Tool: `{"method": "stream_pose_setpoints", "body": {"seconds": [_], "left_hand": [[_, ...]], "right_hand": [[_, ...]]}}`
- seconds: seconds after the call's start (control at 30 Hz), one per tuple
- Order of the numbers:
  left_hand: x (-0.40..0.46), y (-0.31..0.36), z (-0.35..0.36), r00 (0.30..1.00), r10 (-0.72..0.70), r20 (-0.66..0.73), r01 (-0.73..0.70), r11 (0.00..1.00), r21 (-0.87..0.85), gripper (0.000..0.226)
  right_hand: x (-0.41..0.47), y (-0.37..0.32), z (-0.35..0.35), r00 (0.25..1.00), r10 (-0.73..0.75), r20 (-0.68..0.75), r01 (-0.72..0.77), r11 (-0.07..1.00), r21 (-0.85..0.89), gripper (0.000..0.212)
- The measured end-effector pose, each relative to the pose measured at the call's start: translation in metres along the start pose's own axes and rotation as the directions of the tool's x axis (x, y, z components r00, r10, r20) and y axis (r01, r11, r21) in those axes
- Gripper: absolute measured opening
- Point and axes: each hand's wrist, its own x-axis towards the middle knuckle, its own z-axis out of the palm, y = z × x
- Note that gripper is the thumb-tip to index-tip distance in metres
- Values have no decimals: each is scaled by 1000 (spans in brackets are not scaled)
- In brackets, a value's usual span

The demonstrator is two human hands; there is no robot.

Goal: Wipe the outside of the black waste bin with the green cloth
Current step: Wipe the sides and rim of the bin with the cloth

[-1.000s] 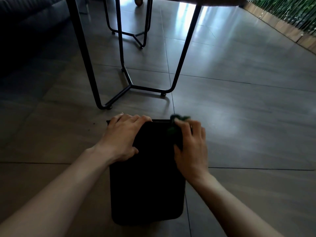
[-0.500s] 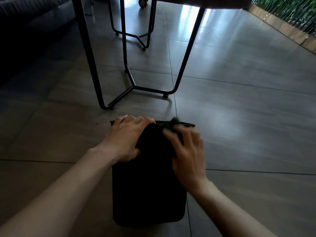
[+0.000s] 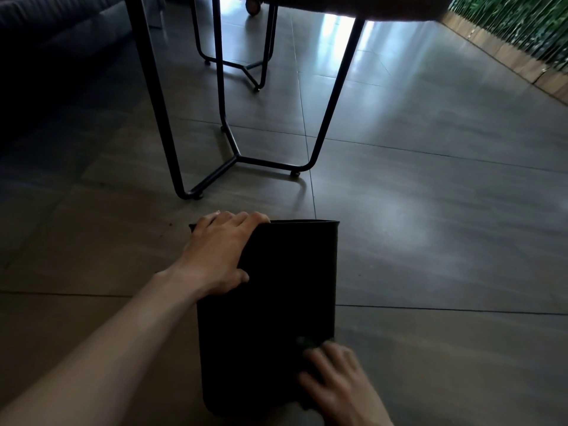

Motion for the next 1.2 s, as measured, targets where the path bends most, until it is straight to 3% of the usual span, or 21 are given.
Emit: {"method": "stream_pose_setpoints", "body": {"seconds": [0.07, 0.1, 0.13, 0.17, 0.2, 0.23, 0.27, 0.3, 0.37, 0.43, 0.47, 0.53, 0.6, 0.67, 0.77, 0.9, 1.07, 1.2], "left_hand": [[-3, -2, -2, 1000, -1, 6, 1, 1000, -16, 90], [-4, -4, -4, 1000, 2, 13, -1, 1000, -23, 89], [-6, -5, -5, 1000, 2, 21, -2, 1000, -26, 88], [-7, -7, -7, 1000, 1, 29, 0, 1000, -26, 87], [-8, -8, -9, 999, -3, 38, 4, 1000, -27, 86], [-9, -10, -10, 999, -6, 46, 7, 999, -32, 85], [-11, -12, -12, 999, -7, 52, 9, 999, -42, 85], [-13, -13, -14, 998, -3, 57, 6, 999, -54, 84], [-16, -17, -17, 997, 7, 78, -2, 998, -65, 84], [-19, -20, -19, 994, 24, 104, -19, 998, -54, 83], [-21, -22, -20, 993, 34, 117, -28, 998, -49, 83], [-25, -26, -21, 989, 52, 138, -45, 997, -58, 79], [-29, -30, -23, 986, 72, 150, -62, 995, -74, 73], [-32, -34, -23, 983, 77, 166, -66, 995, -74, 71], [-39, -39, -28, 980, 59, 192, -44, 996, -82, 69], [-47, -46, -35, 988, 23, 152, -10, 996, -88, 63], [-49, -49, -41, 998, -65, 5, 65, 996, -64, 48], [-40, -40, -50, 986, -60, -157, 9, 951, -310, 61]], "right_hand": [[14, 18, -34, 930, 365, -49, -347, 913, 215, 48], [21, 30, -54, 828, 560, -39, -507, 777, 373, 44], [28, 44, -73, 690, 723, 24, -605, 559, 567, 37], [35, 58, -91, 541, 826, 159, -623, 267, 735, 28], [40, 73, -106, 440, 831, 341, -566, -38, 824, 15], [46, 85, -120, 408, 776, 480, -490, -258, 833, 11], [50, 98, -131, 422, 726, 543, -456, -347, 819, 23], [57, 109, -141, 441, 706, 554, -465, -348, 814, 33], [70, 122, -148, 479, 701, 528, -553, -226, 802, 31], [81, 132, -145, 415, 745, 522, -704, -100, 703, 18], [85, 136, -140, 430, 771, 469, -757, 24, 653, 16], [95, 140, -131, 578, 744, 335, -786, 396, 475, 35], [107, 137, -125, 747, 566, 349, -654, 720, 233, 65], [118, 132, -121, 800, 437, 412, -504, 861, 64, 77], [126, 126, -117, 837, 361, 412, -385, 923, -27, 56], [128, 113, -124, 872, 270, 408, -304, 953, 19, 32], [143, 88, -149, 921, 218, 322, -246, 968, 48, 31], [172, 62, -166, 945, 243, 220, -239, 970, -45, 29]]}}
